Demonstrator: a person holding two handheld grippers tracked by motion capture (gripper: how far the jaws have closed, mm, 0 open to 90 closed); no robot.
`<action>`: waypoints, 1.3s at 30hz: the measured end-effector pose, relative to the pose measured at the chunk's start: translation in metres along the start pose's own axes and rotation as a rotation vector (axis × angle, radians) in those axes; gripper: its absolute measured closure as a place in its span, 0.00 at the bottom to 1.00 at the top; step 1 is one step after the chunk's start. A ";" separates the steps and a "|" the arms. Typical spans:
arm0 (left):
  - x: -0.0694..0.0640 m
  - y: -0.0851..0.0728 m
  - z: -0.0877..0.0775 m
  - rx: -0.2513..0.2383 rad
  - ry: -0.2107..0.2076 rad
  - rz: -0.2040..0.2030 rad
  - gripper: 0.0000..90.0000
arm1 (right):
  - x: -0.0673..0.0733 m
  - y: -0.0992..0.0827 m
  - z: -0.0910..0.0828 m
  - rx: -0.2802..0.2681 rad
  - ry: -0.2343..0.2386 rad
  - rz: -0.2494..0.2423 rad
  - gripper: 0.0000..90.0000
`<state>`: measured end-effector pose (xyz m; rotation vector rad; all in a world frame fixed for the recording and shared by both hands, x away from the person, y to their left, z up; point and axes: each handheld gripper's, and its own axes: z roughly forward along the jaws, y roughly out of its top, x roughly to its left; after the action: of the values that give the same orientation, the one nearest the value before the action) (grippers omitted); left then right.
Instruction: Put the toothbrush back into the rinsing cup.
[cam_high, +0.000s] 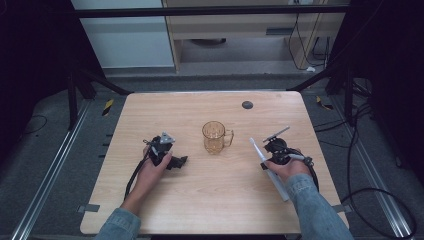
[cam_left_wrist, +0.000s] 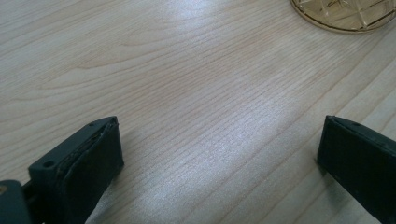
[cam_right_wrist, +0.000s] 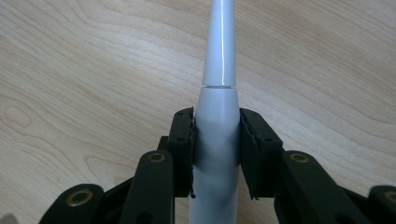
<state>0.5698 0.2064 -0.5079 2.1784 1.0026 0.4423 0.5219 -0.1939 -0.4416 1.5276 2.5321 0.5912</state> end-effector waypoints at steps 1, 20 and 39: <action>0.000 0.000 0.000 0.000 0.000 0.000 0.00 | -0.001 0.000 -0.001 -0.007 0.005 0.001 0.75; 0.000 0.000 0.000 0.001 0.000 0.003 0.00 | -0.008 0.015 -0.020 -0.050 -0.006 -0.001 0.75; 0.000 0.000 0.000 0.000 0.000 0.002 0.00 | -0.015 0.035 -0.050 -0.134 -0.042 -0.007 0.75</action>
<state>0.5698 0.2065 -0.5079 2.1800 1.0006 0.4435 0.5426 -0.2058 -0.3838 1.4687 2.4129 0.7047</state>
